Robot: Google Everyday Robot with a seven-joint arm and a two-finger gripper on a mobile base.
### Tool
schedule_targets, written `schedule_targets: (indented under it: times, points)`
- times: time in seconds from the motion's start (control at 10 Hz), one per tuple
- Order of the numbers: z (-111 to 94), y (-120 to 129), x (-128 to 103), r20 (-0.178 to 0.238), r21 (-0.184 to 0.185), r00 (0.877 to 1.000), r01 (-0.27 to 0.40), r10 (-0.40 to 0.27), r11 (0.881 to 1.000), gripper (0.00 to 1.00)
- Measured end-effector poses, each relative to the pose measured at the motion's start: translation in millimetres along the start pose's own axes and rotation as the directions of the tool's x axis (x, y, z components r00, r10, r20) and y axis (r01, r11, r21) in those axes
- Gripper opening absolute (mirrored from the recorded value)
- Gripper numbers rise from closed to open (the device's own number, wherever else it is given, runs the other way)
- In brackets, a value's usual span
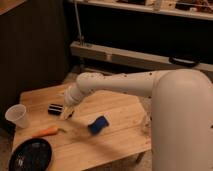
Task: Place the pepper in the ceramic cup
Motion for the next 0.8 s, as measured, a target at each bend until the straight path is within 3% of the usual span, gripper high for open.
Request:
schedule_targets:
  times: [0.1,0.5,0.8]
  points:
    - [5.3,1.9,2.4,0.001,-0.018,1.0,0.004,-0.003,1.0,0.8]
    - [59.5,-3.3,8.5,0.012,-0.117,1.0,0.027,-0.025,0.993,0.8]
    - [77.1,3.2,16.0,-0.003,-0.133,1.0,0.025,-0.026,0.991,0.8]
